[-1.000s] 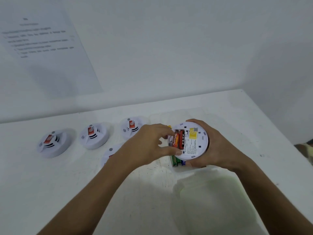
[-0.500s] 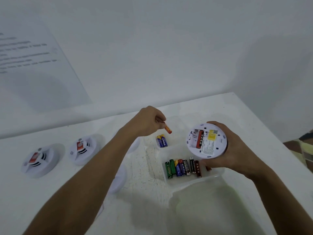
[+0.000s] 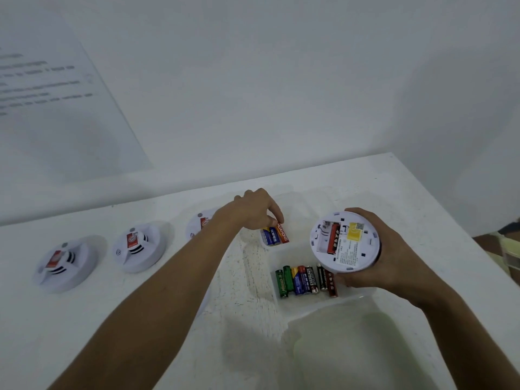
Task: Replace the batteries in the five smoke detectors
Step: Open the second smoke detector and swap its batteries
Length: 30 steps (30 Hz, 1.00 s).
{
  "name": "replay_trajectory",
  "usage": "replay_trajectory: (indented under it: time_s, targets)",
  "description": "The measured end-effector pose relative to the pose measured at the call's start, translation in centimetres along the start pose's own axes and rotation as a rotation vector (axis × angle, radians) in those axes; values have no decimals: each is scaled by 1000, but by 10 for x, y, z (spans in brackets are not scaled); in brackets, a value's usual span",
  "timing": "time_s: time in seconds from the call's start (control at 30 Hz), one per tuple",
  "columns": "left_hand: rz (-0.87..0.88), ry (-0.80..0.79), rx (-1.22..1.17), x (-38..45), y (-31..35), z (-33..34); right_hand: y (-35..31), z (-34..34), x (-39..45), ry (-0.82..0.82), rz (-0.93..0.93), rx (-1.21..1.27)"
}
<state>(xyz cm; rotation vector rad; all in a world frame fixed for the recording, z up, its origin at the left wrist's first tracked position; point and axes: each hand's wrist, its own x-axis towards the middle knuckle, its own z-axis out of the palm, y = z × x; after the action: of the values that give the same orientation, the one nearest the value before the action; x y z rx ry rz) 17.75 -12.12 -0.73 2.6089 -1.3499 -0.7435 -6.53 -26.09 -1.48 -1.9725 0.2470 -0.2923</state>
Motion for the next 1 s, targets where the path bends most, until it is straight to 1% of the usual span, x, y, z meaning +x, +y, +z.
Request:
replay_trajectory:
  time_s: [0.1,0.2,0.27,0.33,0.4,0.43,0.5,0.57,0.6,0.7,0.87,1.0]
  targets:
    - [-22,-8,21,0,1,1,-1,1,1,-10,-4,-8]
    - [-43,22,3,-4,2,-2,-2,1,2,-21,-12,2]
    - [-50,85,-1,-12,8,-6,-3,2,3,-29,-18,6]
    - [-33,201,-5,-26,19,-13,-4,2,4,-39,-24,18]
    - [71,303,-97,-45,33,-18,-5,3,5,-50,-36,28]
    - [149,305,-185,-56,41,-21,-7,4,6,-55,-45,30]
    - [284,203,-331,-77,53,-23,-10,6,8,-70,-65,37]
    - [339,106,-361,-88,57,-21,-14,8,10,-77,-76,52]
    - [343,99,-367,-89,56,-18,-16,9,11,-80,-83,59]
    - [333,145,-395,-89,52,-12,-19,10,12,-97,-113,60]
    - [290,183,-420,-92,50,-3,-20,14,16,-72,-127,44]
    - [264,152,-451,-95,51,-4,-22,17,21,-58,-136,31]
